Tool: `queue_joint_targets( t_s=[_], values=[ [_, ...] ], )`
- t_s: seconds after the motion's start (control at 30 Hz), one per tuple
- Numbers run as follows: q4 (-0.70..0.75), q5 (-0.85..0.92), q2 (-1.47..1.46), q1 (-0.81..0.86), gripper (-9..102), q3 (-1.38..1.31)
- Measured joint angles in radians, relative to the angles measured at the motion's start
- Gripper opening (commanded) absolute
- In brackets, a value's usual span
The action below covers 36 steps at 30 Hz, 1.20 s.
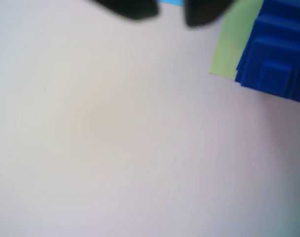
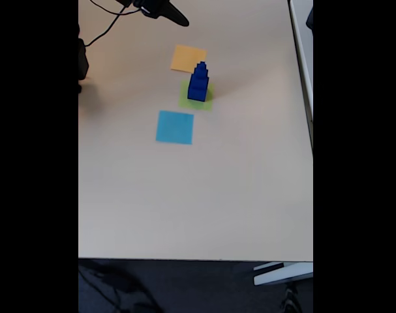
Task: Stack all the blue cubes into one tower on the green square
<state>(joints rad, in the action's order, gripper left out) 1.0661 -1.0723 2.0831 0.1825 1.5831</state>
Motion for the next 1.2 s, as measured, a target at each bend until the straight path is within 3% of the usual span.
queue_joint_targets(
  t_s=[0.43, 1.2],
  values=[
    [0.241, -0.278, -0.164, 0.063, 0, -0.153],
    [0.284, -0.407, -0.222, -0.021, 0, -0.233]
  ],
)
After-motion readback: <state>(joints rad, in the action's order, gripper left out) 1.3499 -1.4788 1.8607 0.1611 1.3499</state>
